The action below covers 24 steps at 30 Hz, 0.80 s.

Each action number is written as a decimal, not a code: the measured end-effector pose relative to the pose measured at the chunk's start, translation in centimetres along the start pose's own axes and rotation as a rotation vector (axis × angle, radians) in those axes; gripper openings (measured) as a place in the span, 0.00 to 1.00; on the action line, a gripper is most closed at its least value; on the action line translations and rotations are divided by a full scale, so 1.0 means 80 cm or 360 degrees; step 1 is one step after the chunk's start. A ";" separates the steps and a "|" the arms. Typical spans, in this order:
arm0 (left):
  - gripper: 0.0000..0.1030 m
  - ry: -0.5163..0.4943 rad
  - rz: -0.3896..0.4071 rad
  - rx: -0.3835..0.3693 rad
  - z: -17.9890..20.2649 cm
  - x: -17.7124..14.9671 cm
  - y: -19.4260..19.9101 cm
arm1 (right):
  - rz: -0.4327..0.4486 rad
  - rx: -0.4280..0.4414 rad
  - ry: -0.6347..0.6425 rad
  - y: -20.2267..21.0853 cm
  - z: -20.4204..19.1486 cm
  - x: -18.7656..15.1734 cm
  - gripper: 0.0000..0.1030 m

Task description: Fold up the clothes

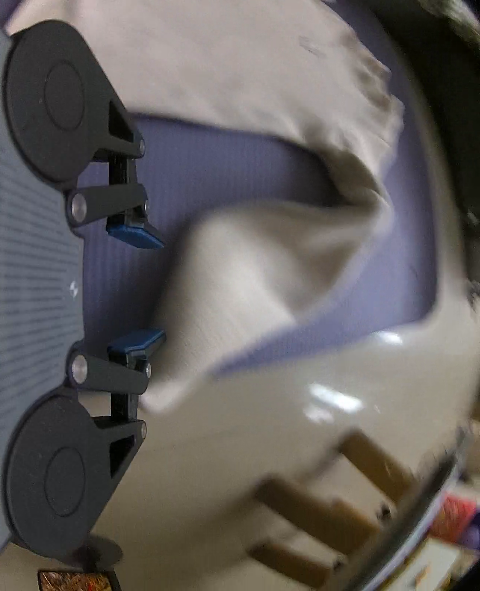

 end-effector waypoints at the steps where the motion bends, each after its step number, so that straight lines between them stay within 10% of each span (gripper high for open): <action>1: 0.80 0.0014 0.0019 0.0004 -0.001 0.006 0.001 | 0.0031 0.0003 -0.0036 0.002 0.008 0.004 0.48; 10: 0.80 0.0122 0.0133 -0.0082 0.005 0.079 0.019 | -0.0006 0.0098 -0.0329 -0.008 0.082 0.009 0.52; 24: 0.80 -0.0202 0.0242 -0.0412 0.283 0.282 -0.035 | 0.0014 0.0223 0.0184 -0.038 0.101 -0.025 0.57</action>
Point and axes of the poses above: each gripper's, at about its wrist camera, not at the fingertips, and y roughly against the way its jaws point, z to its right, x to its top, the point moved 4 cm from there along -y, roughly the way its jaws point, and after that the axes turned 14 degrees about -z, right-handed, at the moved point
